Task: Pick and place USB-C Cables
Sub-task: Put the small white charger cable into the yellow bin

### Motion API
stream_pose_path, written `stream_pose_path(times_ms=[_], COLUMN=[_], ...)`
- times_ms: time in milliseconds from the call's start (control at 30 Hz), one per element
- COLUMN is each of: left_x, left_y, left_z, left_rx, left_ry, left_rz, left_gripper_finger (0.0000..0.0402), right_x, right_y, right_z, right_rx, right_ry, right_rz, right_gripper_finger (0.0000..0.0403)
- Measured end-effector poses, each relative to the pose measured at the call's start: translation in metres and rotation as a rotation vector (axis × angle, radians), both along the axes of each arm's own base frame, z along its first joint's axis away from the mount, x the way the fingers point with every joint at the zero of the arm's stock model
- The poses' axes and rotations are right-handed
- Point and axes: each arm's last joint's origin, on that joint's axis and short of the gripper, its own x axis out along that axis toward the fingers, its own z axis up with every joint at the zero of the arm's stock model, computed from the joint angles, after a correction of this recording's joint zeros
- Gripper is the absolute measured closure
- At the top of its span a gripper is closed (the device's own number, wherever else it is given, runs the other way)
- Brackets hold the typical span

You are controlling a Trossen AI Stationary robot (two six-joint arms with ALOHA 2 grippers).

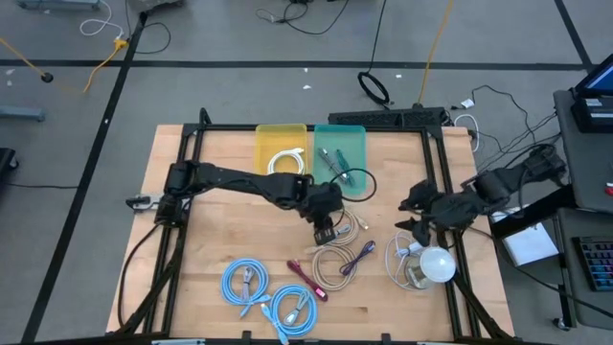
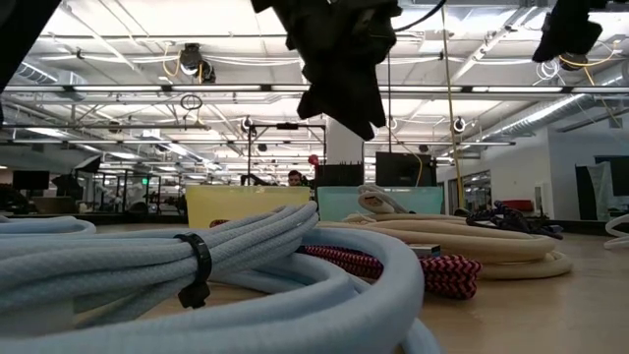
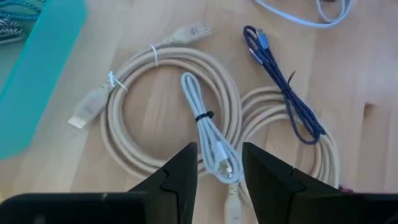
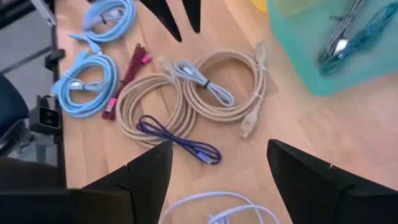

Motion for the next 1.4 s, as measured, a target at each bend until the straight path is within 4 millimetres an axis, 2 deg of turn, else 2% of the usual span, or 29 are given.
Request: stream_pose_path(times_ms=[167, 300, 400, 567, 700, 900, 1000, 1233, 1400], left_x=[-0.007, -0.014, -0.018, -0.022, -0.035, -0.064, -0.081, -0.118, -0.135], left_y=[-0.007, -0.017, -0.025, -0.044, -0.056, -0.073, -0.079, -0.091, -0.096], left_z=[0.002, 0.001, -0.001, 0.005, 0.029, 0.069, 0.087, 0.118, 0.13], left_rx=[0.019, 0.012, -0.004, -0.023, 0.001, 0.058, 0.084, 0.116, 0.143], left_ry=[0.06, 0.131, 0.17, 0.155, 0.107, 0.011, -0.034, -0.117, -0.163], left_rz=[-0.005, 0.0, 0.013, 0.028, 0.086, 0.217, 0.282, 0.388, 0.441], left_gripper_finger=[0.0273, 0.0273, 0.0273, 0.0273, 0.0273, 0.0273, 0.0273, 0.0273, 0.0273], right_x=[0.018, 0.039, 0.056, 0.091, 0.118, 0.146, 0.154, 0.161, 0.168], right_y=[0.009, 0.015, 0.011, 0.002, -0.005, -0.01, -0.011, -0.012, -0.015], right_z=[-0.026, -0.062, -0.094, -0.121, -0.122, -0.113, -0.118, -0.145, -0.147], right_rx=[0.006, -0.017, -0.028, -0.063, -0.086, -0.161, -0.197, -0.189, -0.255], right_ry=[-0.064, -0.048, 0.057, 0.079, 0.023, 0.008, 0.031, 0.132, 0.097], right_rz=[0.031, 0.13, 0.159, 0.239, 0.293, 0.37, 0.406, 0.479, 0.45], right_gripper_finger=[0.0145, 0.0145, 0.0145, 0.0145, 0.0145, 0.0146, 0.0155, 0.0191, 0.0207])
